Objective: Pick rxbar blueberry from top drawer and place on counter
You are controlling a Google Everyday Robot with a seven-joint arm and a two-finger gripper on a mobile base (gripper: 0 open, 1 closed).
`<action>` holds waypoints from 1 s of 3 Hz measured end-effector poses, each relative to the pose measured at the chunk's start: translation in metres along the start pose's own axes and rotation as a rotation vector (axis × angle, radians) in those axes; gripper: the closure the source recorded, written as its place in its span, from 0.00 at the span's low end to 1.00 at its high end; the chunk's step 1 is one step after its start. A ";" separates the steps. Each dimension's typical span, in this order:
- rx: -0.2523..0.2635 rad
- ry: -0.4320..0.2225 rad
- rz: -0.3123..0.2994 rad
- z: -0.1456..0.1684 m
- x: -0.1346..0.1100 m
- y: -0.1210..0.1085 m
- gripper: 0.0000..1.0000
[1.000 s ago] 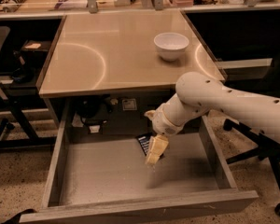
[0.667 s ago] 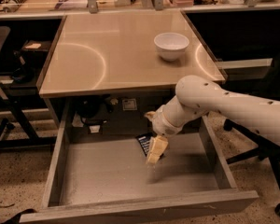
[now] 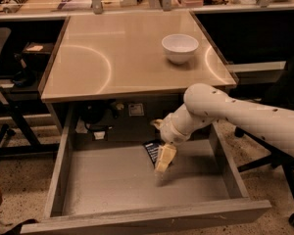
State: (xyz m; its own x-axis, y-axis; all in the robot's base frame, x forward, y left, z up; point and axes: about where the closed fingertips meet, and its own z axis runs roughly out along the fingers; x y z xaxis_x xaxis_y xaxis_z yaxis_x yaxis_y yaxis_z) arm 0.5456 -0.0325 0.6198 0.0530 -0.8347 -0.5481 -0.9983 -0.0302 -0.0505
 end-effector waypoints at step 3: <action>-0.021 -0.038 -0.006 0.030 0.020 -0.005 0.00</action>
Offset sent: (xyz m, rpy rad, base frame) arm 0.0107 -0.0077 -0.0379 0.0331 0.0128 0.0133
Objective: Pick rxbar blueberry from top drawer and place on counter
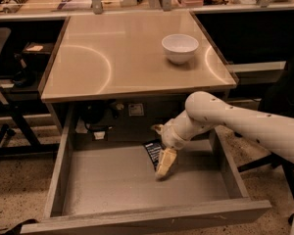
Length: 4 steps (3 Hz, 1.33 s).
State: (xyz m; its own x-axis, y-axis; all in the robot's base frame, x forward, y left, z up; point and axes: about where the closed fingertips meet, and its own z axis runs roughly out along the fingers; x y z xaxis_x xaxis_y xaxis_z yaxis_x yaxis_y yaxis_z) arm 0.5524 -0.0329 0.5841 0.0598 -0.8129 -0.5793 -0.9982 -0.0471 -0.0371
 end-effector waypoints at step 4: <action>-0.001 0.000 0.000 0.001 0.000 0.000 0.87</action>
Offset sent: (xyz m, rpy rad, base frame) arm -0.0001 0.0001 -0.0005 0.0004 0.0005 0.0004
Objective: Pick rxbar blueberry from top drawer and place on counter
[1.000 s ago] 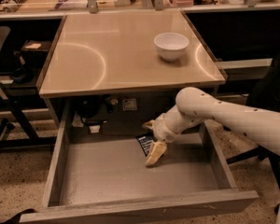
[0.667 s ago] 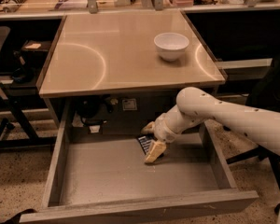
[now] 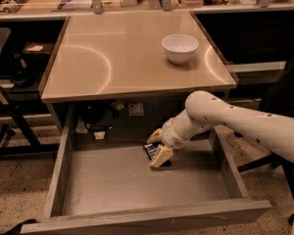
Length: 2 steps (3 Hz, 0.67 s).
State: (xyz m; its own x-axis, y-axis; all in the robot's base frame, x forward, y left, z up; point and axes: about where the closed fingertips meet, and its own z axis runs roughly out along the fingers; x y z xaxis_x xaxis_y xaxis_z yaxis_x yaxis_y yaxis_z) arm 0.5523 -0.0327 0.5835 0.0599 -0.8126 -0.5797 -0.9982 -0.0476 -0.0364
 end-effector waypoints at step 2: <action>0.036 0.014 0.049 -0.010 -0.003 -0.003 1.00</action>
Offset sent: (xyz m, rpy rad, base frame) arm 0.0103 -0.0122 0.0254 -0.0325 -0.0099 -0.1683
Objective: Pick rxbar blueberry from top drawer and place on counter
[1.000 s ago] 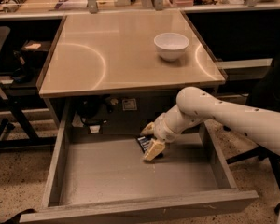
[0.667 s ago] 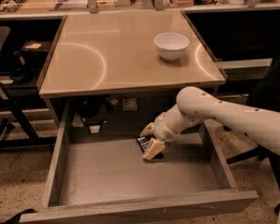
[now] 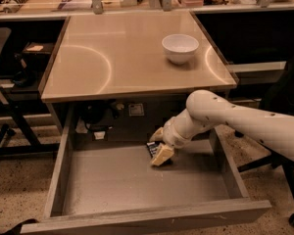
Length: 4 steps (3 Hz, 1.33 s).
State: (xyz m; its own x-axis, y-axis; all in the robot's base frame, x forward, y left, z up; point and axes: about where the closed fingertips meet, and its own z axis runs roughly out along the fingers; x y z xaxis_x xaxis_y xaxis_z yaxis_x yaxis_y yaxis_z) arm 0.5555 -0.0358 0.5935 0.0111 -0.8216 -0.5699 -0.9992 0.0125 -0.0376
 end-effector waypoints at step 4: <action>0.239 0.107 0.120 -0.113 -0.076 0.009 1.00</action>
Offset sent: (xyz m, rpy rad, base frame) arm -0.0112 -0.0182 0.0934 -0.0357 -0.1151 -0.2626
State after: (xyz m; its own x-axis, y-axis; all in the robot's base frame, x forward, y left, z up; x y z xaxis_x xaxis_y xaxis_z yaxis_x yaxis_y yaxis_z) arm 0.5417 -0.0376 0.7289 -0.1238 -0.8615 -0.4925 -0.9557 0.2371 -0.1745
